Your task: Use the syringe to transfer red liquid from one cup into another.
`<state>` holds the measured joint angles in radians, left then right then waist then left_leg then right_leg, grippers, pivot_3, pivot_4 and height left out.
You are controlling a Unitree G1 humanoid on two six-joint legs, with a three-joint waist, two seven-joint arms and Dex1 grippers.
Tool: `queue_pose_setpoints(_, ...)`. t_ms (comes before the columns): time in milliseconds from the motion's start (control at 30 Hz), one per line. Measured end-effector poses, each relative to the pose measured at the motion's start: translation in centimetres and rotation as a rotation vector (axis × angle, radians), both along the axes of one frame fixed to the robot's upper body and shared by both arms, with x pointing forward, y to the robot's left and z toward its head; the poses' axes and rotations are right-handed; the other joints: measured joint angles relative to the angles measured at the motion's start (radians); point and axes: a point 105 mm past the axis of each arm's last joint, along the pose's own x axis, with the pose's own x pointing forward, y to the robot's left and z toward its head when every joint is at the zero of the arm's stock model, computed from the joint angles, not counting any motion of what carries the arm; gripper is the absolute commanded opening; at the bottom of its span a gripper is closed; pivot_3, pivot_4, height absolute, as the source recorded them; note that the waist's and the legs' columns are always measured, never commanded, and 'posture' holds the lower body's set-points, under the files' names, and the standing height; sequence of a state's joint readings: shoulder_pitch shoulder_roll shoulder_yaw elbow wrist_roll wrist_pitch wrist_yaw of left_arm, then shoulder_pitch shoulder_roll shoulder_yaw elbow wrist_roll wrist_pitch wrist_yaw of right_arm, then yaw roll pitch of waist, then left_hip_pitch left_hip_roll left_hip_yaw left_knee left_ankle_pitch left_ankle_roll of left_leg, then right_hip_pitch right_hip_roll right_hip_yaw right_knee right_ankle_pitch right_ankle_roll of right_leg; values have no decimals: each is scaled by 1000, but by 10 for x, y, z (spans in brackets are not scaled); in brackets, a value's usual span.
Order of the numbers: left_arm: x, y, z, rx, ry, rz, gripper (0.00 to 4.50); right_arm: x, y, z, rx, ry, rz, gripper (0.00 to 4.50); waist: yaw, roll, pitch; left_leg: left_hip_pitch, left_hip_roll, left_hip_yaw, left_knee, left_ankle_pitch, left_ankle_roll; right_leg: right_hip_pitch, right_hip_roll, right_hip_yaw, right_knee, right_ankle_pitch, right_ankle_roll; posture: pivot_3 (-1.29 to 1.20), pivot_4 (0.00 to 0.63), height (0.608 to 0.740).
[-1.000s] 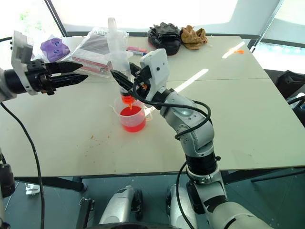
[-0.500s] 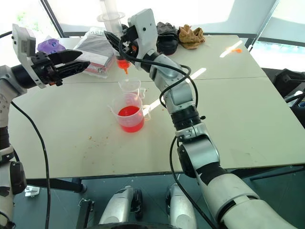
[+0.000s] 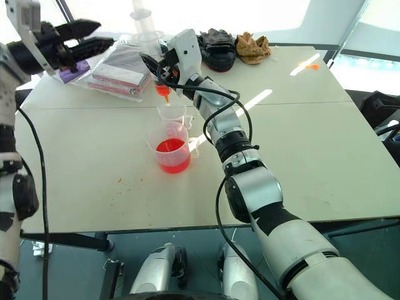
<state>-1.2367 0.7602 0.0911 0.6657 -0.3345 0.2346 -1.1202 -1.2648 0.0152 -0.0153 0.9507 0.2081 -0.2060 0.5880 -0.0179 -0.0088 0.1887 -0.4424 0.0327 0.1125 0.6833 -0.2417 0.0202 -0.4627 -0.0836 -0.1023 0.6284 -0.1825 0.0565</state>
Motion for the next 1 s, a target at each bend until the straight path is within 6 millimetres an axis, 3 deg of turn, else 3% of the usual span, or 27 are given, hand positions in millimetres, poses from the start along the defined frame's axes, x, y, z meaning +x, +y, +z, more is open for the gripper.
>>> queue_pose_setpoints(267, 23, -25, 1, 23, 17, -62, 2585, 1, -1, -7, -13, 10, -5, 1466, -6, 0, 0, 0, 0, 1, 0, 0, 1, -1, 0, 0, 0, 0, 0, 0, 150, 740)
queue_pose_setpoints(533, 18, -22, 14, 57, 11, -89, 2585, 0, -2, -15, -25, 15, -5, 1466, -26, 0, 1, -1, 1, -2, 0, -3, 5, -1, 0, 0, 1, 0, 0, 0, 150, 740)
queue_pose_setpoints(767, 18, -19, 9, 59, 41, -92, 2585, -2, 0, -24, -39, 27, 4, 1466, -25, 0, 1, -1, 1, -2, 0, -3, 5, -1, 0, 0, 1, 0, 0, 0, 150, 740)
queue_pose_setpoints(1000, 19, -32, 13, 66, 35, -121, 2585, -5, 5, -22, -42, 14, 15, 1466, -26, 0, 1, -1, 1, -2, 0, -3, 5, -1, 0, 0, 1, 0, 0, 0, 150, 740)
